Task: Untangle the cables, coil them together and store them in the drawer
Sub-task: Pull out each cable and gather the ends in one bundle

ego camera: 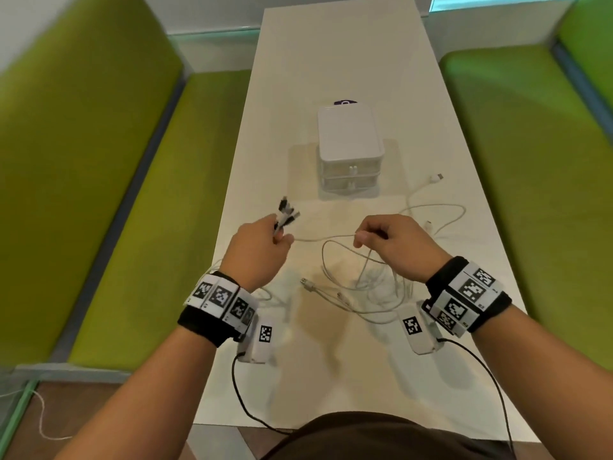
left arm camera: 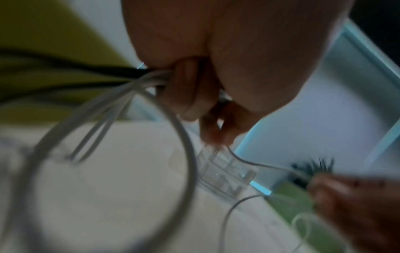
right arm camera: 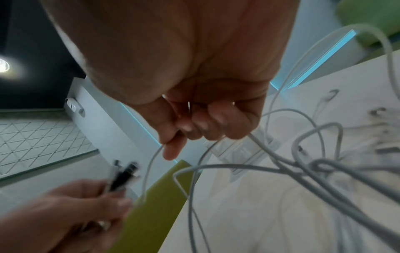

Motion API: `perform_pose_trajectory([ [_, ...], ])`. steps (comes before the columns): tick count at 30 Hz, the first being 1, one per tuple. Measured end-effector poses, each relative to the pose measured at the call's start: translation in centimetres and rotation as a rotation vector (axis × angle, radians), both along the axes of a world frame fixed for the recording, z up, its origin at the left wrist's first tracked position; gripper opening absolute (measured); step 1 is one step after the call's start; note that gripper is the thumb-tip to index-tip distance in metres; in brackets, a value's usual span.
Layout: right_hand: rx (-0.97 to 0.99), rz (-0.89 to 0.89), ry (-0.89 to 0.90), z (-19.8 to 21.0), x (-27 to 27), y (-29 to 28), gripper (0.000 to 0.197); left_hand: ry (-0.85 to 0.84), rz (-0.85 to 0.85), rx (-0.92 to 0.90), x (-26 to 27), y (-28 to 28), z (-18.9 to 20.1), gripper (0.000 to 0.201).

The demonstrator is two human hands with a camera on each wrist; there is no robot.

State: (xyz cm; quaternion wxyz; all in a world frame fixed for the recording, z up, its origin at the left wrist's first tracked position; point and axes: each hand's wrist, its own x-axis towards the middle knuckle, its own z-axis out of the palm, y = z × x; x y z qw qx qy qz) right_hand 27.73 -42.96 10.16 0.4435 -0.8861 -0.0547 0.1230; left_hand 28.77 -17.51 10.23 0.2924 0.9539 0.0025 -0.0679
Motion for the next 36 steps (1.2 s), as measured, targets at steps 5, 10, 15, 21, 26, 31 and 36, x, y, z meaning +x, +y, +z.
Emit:
perform_pose_trajectory([
  [5, -0.043, 0.061, -0.035, -0.8, -0.4, 2.1, 0.019, -0.238, -0.262, 0.122, -1.3, -2.4, 0.0, 0.016],
  [10, 0.091, -0.039, -0.088, -0.5, -0.2, 2.6, 0.029, -0.077, -0.321, -0.117, -1.5, -4.3, 0.1, 0.025],
  [15, 0.053, -0.037, 0.039, -0.2, 0.0, 0.9, 0.063, -0.069, -0.043, -0.597, -0.4, -2.2, 0.5, 0.033],
  [21, 0.093, -0.019, 0.193, -0.4, 0.0, -0.2, 0.023, -0.024, -0.093, 0.133, 0.6, 0.4, 0.5, 0.027],
  [26, -0.103, 0.125, -0.026, -0.5, -0.2, 2.0, 0.019, -0.174, -0.317, 0.088, -0.9, -2.4, 1.3, 0.016],
  [31, -0.081, -0.045, -0.122, -0.6, 0.4, 2.3, 0.051, -0.073, -0.250, -0.171, -1.2, -3.2, 2.0, 0.029],
  [36, -0.129, -0.113, -0.059, -0.5, 0.5, 0.0, 0.062, 0.007, 0.097, -0.607, 0.0, 0.5, 1.9, 0.037],
])
